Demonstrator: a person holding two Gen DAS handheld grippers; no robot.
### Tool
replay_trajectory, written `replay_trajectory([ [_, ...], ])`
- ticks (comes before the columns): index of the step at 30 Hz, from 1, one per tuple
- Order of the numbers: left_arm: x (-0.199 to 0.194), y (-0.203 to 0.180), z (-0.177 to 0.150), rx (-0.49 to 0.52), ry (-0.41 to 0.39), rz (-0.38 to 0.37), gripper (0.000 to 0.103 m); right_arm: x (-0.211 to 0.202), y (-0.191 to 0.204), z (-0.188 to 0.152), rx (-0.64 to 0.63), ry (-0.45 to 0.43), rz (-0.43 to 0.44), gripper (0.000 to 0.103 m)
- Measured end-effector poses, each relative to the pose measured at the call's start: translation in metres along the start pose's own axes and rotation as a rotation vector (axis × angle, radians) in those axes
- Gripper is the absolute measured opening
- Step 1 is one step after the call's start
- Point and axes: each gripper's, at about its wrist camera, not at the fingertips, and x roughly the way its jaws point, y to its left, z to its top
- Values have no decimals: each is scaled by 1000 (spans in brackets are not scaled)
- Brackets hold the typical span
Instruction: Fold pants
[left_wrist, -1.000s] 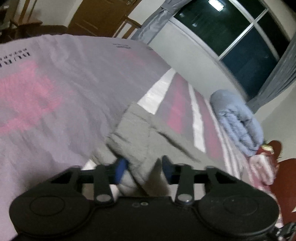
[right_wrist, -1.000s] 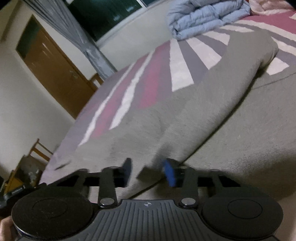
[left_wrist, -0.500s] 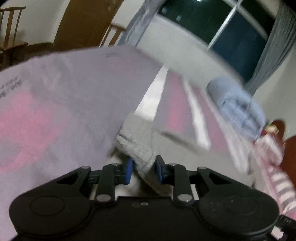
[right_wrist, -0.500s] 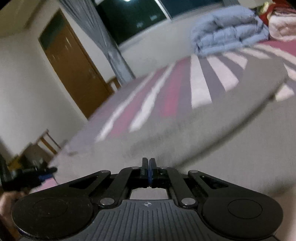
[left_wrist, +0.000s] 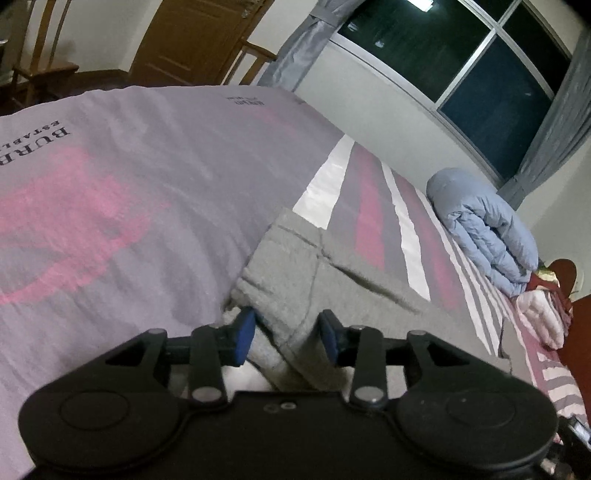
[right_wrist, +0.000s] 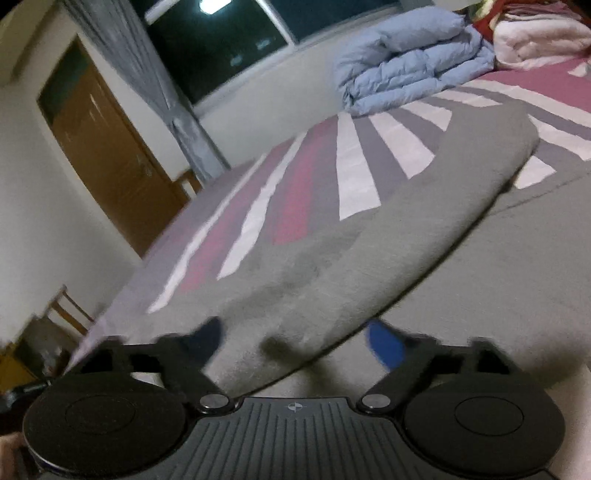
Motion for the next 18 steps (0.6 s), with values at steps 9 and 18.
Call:
replay_trajectory([
  [9,2,8,6,-17,38,-13,31,56,4,28,155,134,-151,37],
  [18,0,10,8,-33,9,-67,22,11,-6,14,88,53,-49,14],
])
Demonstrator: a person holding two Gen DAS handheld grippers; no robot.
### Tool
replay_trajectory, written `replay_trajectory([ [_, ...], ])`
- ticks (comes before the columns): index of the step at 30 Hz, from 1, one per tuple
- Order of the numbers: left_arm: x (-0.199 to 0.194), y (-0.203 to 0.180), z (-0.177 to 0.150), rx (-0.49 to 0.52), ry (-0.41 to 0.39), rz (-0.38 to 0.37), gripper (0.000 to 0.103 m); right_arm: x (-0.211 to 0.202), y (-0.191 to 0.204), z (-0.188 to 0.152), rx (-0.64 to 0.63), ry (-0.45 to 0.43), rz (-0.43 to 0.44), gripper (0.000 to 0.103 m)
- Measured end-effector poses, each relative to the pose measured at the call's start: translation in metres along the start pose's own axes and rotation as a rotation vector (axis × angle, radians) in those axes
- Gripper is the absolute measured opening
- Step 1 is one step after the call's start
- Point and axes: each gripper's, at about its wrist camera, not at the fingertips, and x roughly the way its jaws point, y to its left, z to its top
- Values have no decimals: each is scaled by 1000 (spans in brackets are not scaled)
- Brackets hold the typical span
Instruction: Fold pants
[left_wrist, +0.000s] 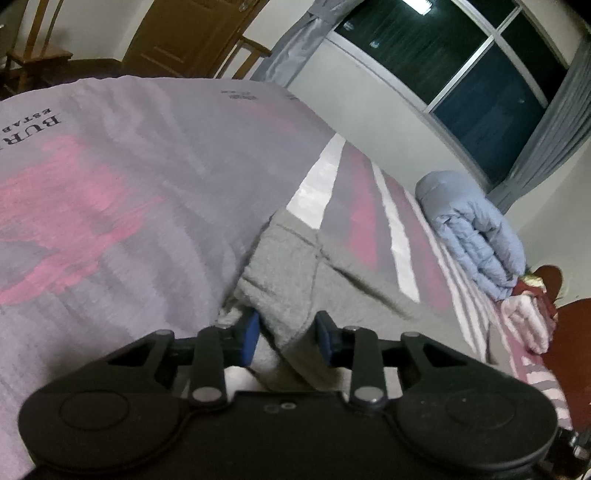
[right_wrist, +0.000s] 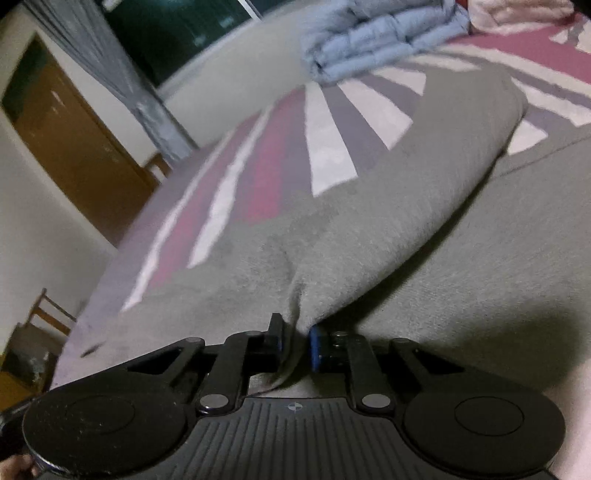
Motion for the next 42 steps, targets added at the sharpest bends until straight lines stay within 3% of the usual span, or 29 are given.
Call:
replay_trajectory([
  [6,-15,-2,3,45,-41,5,21,-30,21,-14,-76,-53,62,14],
  [9,0,6,-2,33,35,30,21,-8,16,-30,-89,2,0,14],
  [11,-1,9,-4,24,33,22,21,3,4,-36,-24,21,4,14],
  [13,-5,9,-4,18,32,24,28,1,7,-36,-24,8,4,15],
  [15,-13,7,-5,27,24,68,47,-7,8,-35,-27,-2,17,22],
  [17,-24,0,-8,55,-7,122,48,-21,6,-32,-45,-39,14,31],
  [19,-37,-15,-13,101,-37,153,50,-32,3,-30,-61,-68,12,31],
  [22,-45,-42,-23,162,-59,162,59,-49,-1,-22,-58,-133,-13,31],
  [25,-39,-80,-36,237,-71,176,70,-53,-6,-5,-45,-140,-23,31],
  [31,0,-136,-66,335,-32,248,76,-40,-4,24,-110,-123,-82,31],
  [33,13,-147,-78,378,-33,280,84,-30,-7,31,-135,-109,-117,33],
  [36,32,-149,-97,432,12,309,86,-15,-14,42,-174,-108,-151,54],
  [42,38,-142,-103,430,12,303,90,19,-17,65,-233,-65,-174,54],
])
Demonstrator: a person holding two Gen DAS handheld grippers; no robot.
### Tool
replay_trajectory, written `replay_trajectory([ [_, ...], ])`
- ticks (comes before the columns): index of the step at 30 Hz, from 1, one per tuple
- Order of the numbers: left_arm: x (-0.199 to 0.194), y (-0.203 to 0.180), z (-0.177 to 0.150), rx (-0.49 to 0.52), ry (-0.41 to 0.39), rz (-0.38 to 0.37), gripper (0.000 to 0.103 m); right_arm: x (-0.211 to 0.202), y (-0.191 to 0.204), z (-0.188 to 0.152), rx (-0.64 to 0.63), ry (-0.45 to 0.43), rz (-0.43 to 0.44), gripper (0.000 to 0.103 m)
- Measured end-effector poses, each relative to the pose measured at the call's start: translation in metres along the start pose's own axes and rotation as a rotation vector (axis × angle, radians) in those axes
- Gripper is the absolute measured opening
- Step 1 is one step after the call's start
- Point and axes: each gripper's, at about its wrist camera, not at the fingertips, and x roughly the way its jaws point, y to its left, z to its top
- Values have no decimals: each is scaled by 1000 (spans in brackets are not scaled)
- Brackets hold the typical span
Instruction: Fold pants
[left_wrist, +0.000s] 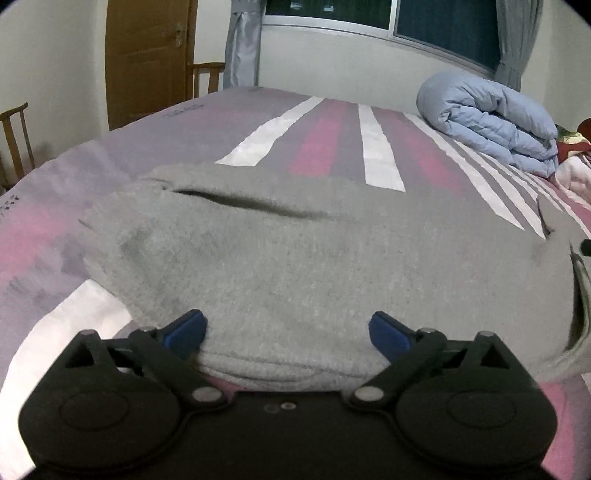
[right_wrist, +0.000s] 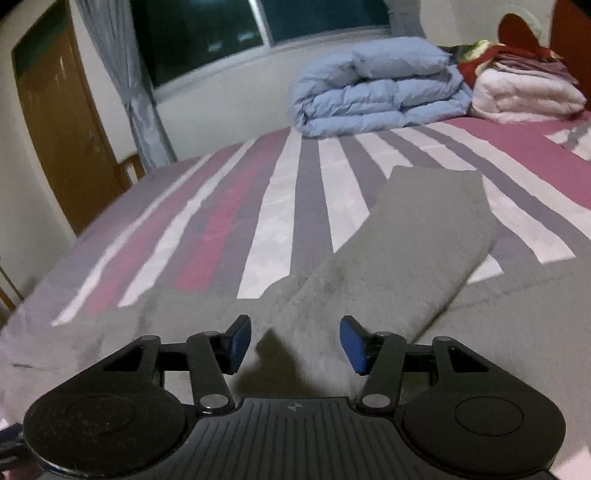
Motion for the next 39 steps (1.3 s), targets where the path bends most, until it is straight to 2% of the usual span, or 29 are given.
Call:
replay_trajectory([
  [3,-1,-3,-1,6,1,7,91,19,2,2,-57,41,-26,53],
  [5,3,-2,-1,-7,0,1,92,25,-2,0,-67,70,-22,10],
  [6,4,-1,-2,-13,0,-3,92,25,-4,-1,-67,80,-30,3],
  [11,5,-2,-1,-11,3,-3,93,-11,-24,-11,-27,28,-24,3],
  [18,4,-2,-2,-11,0,-7,93,-62,-62,-60,39,59,-32,3],
  [20,4,-2,-1,-10,1,-4,93,-74,-68,-60,52,13,-32,16],
  [22,4,-3,-1,-13,1,-3,93,-82,-70,-47,49,-43,-35,39],
  [24,4,-4,-1,-14,2,-3,93,-79,-66,-33,14,-65,-51,50],
  [25,4,-4,-1,-13,2,-2,93,-74,-63,-24,-14,-69,-53,52],
  [29,-3,1,0,-39,-36,-10,91,-36,-47,0,-129,-19,-60,52],
  [32,-12,5,2,-46,-74,40,90,-10,-47,5,-173,19,-78,52],
  [33,-11,7,3,-53,-64,45,90,-5,-48,6,-187,28,-84,50],
  [34,-8,8,3,-53,-47,46,90,-2,-51,5,-201,32,-94,20],
  [35,-4,7,3,-38,-29,50,90,-2,-57,3,-198,41,-91,5],
  [39,3,2,2,-1,-15,64,93,-31,-89,-8,-67,1,-89,5],
])
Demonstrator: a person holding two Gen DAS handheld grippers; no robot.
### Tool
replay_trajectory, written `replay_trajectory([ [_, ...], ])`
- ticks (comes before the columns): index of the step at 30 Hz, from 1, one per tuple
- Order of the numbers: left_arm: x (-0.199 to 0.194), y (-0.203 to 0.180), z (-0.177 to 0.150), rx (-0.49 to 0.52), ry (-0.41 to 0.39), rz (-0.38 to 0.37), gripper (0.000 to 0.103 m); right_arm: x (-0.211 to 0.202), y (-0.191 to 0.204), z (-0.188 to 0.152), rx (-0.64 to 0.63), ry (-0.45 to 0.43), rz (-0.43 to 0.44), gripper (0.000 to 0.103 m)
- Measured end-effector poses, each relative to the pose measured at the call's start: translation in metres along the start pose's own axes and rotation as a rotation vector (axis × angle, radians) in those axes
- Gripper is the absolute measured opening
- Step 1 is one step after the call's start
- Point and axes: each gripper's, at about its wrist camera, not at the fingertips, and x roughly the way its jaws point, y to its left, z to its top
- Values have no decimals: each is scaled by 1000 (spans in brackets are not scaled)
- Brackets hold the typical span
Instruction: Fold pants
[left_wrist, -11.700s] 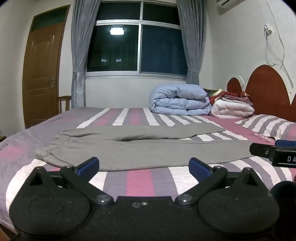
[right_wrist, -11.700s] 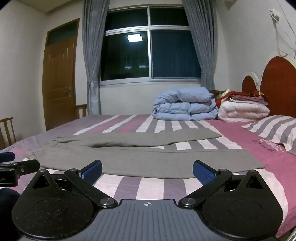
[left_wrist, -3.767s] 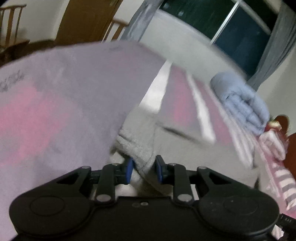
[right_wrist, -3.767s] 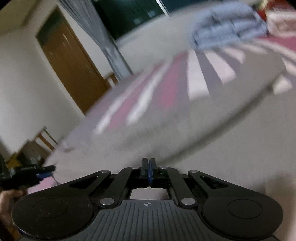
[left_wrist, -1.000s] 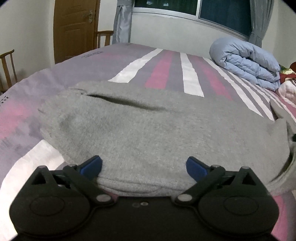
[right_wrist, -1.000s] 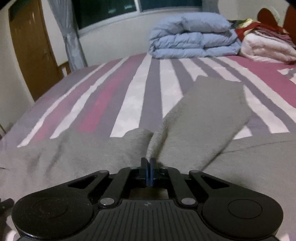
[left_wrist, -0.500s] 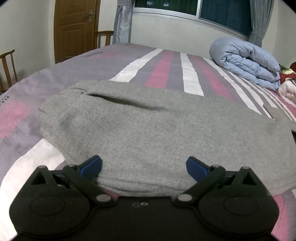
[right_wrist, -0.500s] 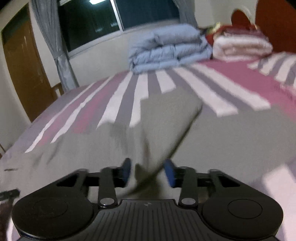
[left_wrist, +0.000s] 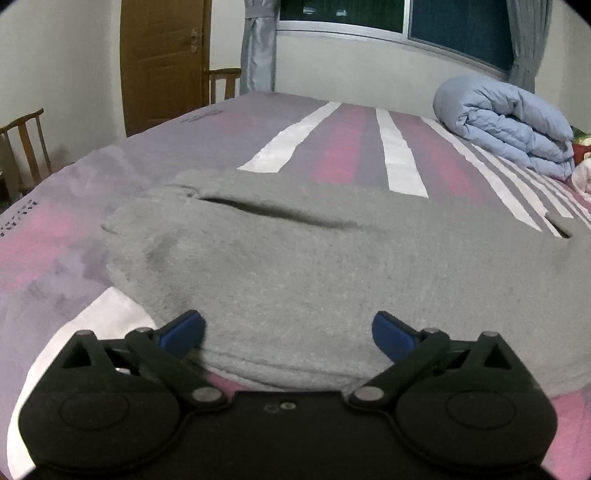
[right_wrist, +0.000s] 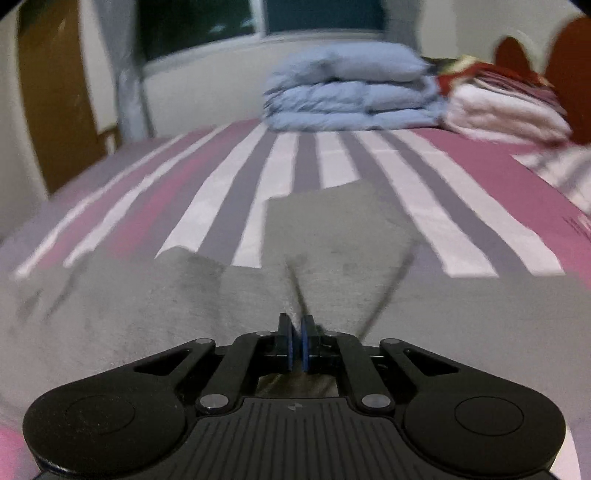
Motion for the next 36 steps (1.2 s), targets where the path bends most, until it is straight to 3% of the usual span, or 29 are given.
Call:
replay_trajectory([
  [5,2,6,-2,-25,6,-17,94,-32,-51,-39,244,49,-6,6],
  [7,3,4,-2,-22,8,-11,94,-36,-61,-51,258,64,16,7],
  [8,4,4,-2,-22,8,-10,95,-40,-59,-49,243,57,17,9],
  [10,4,5,-2,-37,6,-11,95,-52,-51,-39,198,1,-1,27],
  [14,0,4,0,-60,-26,9,93,-54,-28,-16,42,-55,-6,28],
  [18,1,3,1,-47,-14,18,94,-24,3,-4,-144,-37,-22,29],
  [21,2,3,1,-41,-6,13,94,6,20,-2,-265,-12,-49,51],
  [24,4,4,1,-39,0,9,95,37,27,-2,-373,32,-94,52],
  [25,4,4,1,-38,2,8,95,41,27,-1,-394,36,-101,45],
  [26,4,4,1,-38,2,8,95,42,23,1,-386,29,-100,28],
  [27,4,4,1,-39,3,8,95,41,11,5,-329,27,-89,4],
  [32,4,4,1,-34,4,7,96,-29,-72,6,169,-113,-49,4],
  [34,4,4,1,-35,3,7,96,-51,-110,-10,350,-119,-44,4],
  [36,4,4,1,-36,4,7,96,-54,-142,-32,457,-68,-89,4],
])
